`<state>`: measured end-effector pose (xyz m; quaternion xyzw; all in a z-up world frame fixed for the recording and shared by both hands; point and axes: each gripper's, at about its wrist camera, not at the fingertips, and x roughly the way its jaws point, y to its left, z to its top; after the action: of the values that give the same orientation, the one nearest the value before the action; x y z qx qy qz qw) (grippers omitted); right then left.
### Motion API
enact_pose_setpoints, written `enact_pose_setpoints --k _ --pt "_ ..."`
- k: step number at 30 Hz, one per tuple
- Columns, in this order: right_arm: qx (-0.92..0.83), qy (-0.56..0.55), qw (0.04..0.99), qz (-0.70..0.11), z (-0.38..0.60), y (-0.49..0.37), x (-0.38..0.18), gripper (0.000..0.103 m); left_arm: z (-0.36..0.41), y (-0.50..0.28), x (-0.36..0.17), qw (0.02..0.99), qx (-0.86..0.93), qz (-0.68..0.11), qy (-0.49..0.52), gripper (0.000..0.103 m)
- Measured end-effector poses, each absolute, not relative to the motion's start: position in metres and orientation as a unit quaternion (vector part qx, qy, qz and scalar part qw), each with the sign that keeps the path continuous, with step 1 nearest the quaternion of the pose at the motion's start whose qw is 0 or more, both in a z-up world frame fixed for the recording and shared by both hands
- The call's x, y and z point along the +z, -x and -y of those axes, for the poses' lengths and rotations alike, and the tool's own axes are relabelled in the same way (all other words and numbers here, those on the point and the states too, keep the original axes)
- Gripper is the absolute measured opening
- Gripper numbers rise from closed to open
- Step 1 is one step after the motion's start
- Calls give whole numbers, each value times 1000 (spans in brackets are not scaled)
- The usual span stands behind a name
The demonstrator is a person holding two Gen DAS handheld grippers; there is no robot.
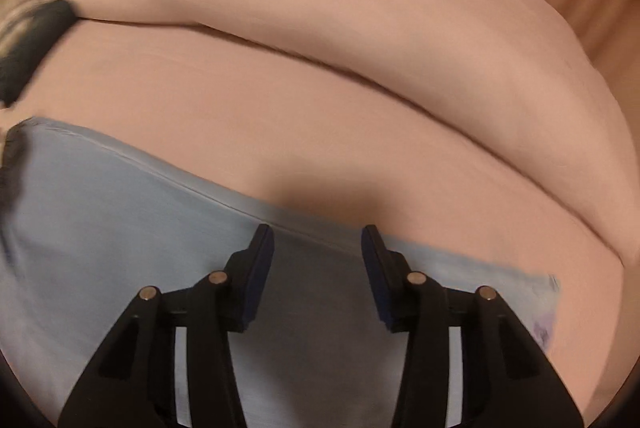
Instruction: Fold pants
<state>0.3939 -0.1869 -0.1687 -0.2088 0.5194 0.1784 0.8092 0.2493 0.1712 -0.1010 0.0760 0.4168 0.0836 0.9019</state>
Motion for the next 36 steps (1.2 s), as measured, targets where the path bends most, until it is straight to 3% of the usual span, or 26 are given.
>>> enact_pose_setpoints --k 2,7,11,12,17,20,21,22,23,27,31,36 --pt "153 193 804 -541 206 -400 -185 46 -167 -258 -101 903 57 -421 -64 78" --pt "137 133 829 -525 232 -414 -200 67 -103 -285 -137 868 -101 -484 -45 78" --pt "117 104 841 -518 239 -421 -202 66 -42 -298 -174 825 -169 -536 -55 78" --pt "116 103 843 -515 232 -419 -201 60 -28 -297 -180 821 -181 -538 -68 78" --pt "120 112 848 -504 239 -395 -181 59 9 -284 -200 836 -174 -509 -108 81" --pt "79 148 825 -540 253 -395 -214 62 11 -290 -204 836 -168 -515 -80 82" --pt "83 132 837 -525 262 -393 -210 71 13 -293 -203 833 -169 -521 -76 83" --pt "81 125 844 -515 271 -392 -206 82 11 -295 -201 828 -173 -527 -77 83" --pt "72 115 844 -519 276 -394 -204 84 8 -296 -197 822 -181 -535 -75 83" --pt "61 103 834 -539 277 -398 -182 73 -42 -302 -160 848 -176 -496 -60 83" --pt "248 144 820 -495 210 -377 -153 77 -112 -327 -151 854 -122 -502 -66 83" --pt "362 191 767 -495 138 -369 -168 79 -199 -354 -169 823 -92 -557 -65 83"
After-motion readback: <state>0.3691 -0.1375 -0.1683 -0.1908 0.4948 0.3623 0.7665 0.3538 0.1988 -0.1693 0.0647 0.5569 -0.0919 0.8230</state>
